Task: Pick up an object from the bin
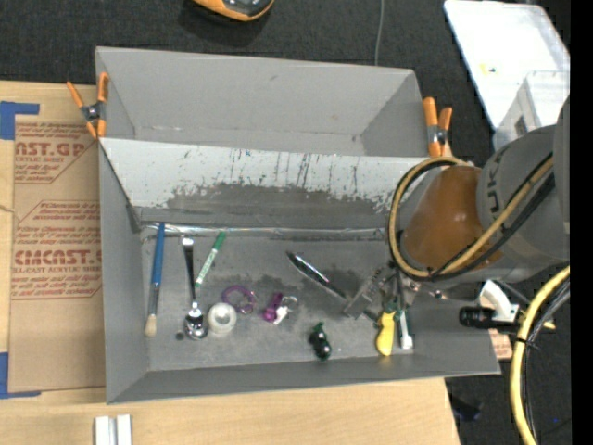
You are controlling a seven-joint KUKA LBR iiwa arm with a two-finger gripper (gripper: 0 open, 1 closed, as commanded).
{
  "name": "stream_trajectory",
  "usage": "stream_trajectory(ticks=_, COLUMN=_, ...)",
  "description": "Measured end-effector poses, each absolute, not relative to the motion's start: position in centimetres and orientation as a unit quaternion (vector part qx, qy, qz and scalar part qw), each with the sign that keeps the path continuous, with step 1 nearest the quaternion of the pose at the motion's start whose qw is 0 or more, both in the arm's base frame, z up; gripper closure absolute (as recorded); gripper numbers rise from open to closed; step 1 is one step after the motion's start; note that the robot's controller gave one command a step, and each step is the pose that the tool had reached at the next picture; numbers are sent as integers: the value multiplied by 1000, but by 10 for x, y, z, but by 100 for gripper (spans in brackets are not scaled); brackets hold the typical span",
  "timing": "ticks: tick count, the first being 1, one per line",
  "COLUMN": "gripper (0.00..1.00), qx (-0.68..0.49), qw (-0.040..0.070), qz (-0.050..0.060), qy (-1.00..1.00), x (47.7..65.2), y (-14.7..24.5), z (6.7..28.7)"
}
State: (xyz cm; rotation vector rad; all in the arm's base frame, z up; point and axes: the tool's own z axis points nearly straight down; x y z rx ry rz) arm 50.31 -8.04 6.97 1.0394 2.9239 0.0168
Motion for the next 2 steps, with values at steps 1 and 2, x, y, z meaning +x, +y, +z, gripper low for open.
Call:
stream_trajectory(ticks=1, gripper=100, qx=320, qw=18, qz=4, qy=947, x=508, y=-77, z=70)
stream_trajectory(ticks=2, gripper=100, qx=250, qw=19, qz=5, qy=968, x=520, y=-72, z=77)
